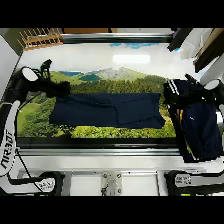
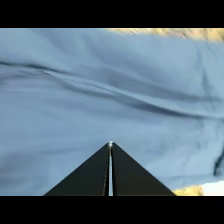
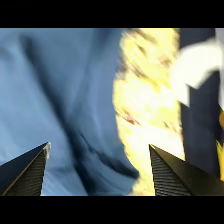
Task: Fold the clothes and pants, and hang the long-sleeved shirts on hangers.
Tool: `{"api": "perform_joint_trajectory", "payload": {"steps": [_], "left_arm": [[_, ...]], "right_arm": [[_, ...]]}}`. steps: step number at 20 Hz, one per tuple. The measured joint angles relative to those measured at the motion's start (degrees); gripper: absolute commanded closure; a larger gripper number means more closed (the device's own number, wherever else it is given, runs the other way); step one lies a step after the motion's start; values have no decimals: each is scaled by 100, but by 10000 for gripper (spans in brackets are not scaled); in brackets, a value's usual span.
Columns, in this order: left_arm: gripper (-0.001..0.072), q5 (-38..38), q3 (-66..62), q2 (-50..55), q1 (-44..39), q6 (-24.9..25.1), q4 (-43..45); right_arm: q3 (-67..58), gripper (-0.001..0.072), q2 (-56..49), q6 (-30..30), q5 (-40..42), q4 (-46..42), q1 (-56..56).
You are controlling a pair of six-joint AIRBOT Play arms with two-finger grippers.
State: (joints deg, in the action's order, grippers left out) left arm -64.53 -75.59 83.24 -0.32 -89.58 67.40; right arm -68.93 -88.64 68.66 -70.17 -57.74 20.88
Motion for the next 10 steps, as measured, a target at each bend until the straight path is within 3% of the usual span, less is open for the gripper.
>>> {"api": "perform_joint_trajectory", "payload": {"steps": [10], "left_arm": [[697, 787, 811, -249, -1705, -254, -9]], "right_arm": [[531, 37, -935, -651, -107, 1414, 175]]}}
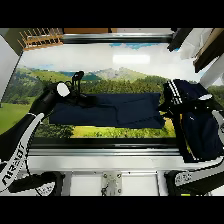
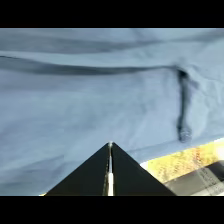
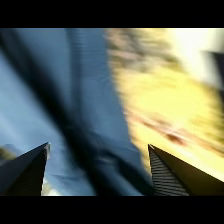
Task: Fold the clothes and pants, and hang the long-sleeved shirts on hangers.
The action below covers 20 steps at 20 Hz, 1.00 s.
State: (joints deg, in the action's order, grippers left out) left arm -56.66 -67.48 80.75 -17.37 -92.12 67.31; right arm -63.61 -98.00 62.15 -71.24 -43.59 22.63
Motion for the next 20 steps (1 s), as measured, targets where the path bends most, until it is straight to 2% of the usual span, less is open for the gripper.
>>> {"api": "perform_joint_trajectory", "payload": {"steps": [5, 8, 10, 11, 15, 20], "left_arm": [[697, 151, 42, -2, -197, -146, 13], [697, 192, 48, -2, -227, -157, 13], [697, 227, 48, -4, -234, -173, 11], [696, 267, 48, -4, -236, -190, 11], [697, 402, 48, 9, -256, -391, 9], [697, 442, -459, 614, -535, -498, 4]], "right_arm": [[15, 42, -280, -76, 35, 557, -573], [22, 312, -361, -109, 177, 704, -859], [31, 613, -385, -111, 275, 726, -1005], [33, 695, -393, -111, 339, 715, -1054], [-68, 695, -291, 59, 354, 570, -1062], [-942, 695, 120, 933, -188, -1075, -824]]}}
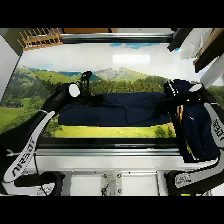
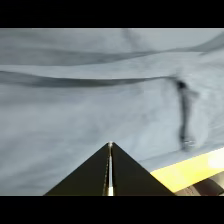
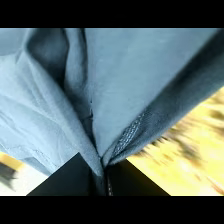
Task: Fold the clothes and pants, and hang the long-sleeved shirts on hangers.
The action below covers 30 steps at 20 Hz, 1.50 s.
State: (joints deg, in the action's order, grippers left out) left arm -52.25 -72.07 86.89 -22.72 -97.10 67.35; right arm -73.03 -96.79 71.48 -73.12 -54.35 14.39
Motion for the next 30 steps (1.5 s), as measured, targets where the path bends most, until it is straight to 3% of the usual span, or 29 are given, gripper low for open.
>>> {"api": "perform_joint_trajectory", "payload": {"steps": [6, 10, 16, 23, 30], "left_arm": [[697, -22, -1744, 1740, -601, -35, -243], [697, -59, -2863, 2833, -1008, 232, -918], [698, -428, -4201, 3943, -1414, 365, -1255], [697, -813, -4474, 4142, -1298, 175, -1322], [697, -1257, -4291, 3104, -474, 205, -813]], "right_arm": [[-1853, 695, 267, 931, -1421, -1556, -238], [-2905, 695, 302, 1394, -1980, -1867, -761], [-3779, 695, 308, 1744, -2341, -2218, -1644], [-4201, 695, 308, 1926, -2411, -2304, -2247], [-4253, 695, 308, 2072, -2326, -2308, -2747]]}}
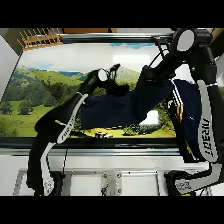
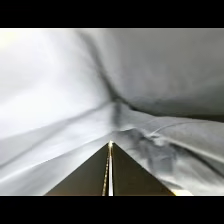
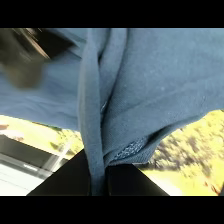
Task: Fold the clothes and pants, and hang the long-sleeved shirts on hangers.
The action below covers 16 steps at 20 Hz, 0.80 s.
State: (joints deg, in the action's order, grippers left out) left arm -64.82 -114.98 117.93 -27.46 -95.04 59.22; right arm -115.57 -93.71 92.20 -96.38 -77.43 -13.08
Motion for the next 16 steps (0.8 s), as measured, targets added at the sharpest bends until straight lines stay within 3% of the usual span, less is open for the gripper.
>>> {"api": "perform_joint_trajectory", "payload": {"steps": [13, 14, 16], "left_arm": [[697, -1108, 35, -1550, 2135, 212, 564], [697, -1163, 35, -1617, 2245, 214, 568], [697, -1239, 35, -1744, 2435, 216, 575]], "right_arm": [[-2, 683, -1008, 42, 1681, 997, -1622], [-2, 624, -1185, -26, 1891, 1086, -1781], [-2, 161, -1545, -179, 2430, 1283, -2111]]}}
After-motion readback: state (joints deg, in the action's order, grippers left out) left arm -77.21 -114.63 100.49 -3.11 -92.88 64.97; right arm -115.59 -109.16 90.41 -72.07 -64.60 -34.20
